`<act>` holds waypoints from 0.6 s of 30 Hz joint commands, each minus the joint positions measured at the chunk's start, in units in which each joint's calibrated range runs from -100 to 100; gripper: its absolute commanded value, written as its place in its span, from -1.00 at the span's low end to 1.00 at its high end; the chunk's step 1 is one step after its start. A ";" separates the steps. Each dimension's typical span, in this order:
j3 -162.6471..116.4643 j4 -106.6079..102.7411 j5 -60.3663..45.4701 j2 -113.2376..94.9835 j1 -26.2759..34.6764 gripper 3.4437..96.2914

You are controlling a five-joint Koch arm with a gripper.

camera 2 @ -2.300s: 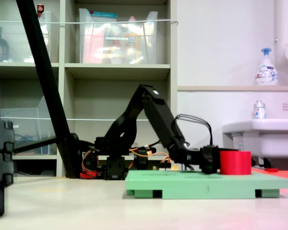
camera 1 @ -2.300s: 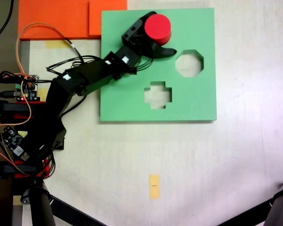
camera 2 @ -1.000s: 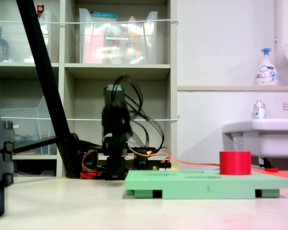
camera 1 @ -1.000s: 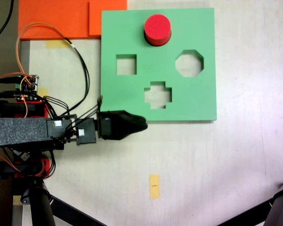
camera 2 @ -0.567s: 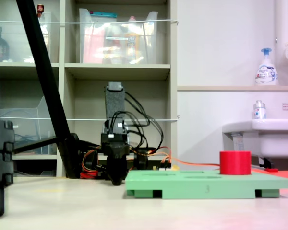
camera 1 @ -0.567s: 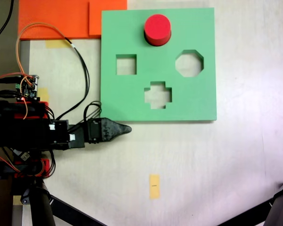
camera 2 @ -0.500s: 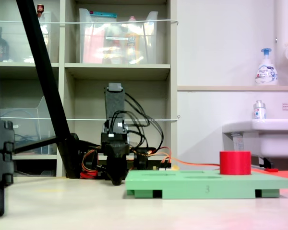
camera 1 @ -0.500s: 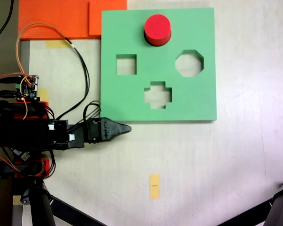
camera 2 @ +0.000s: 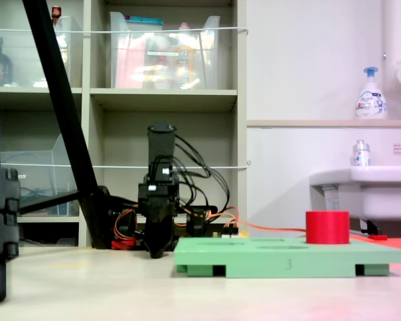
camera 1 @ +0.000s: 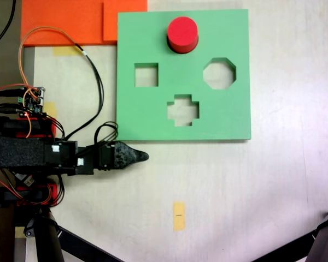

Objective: Put the cylinder block into the corresponding hole

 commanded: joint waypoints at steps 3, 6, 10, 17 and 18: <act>-1.27 -6.29 1.95 -0.55 -1.27 -0.04; -1.27 -6.39 2.00 -0.55 -1.22 -0.04; -1.27 -5.91 1.95 -0.55 -1.27 -0.03; -1.27 -6.00 1.90 -0.55 -1.07 -0.03; -1.27 -6.10 1.95 -0.55 -1.07 -0.03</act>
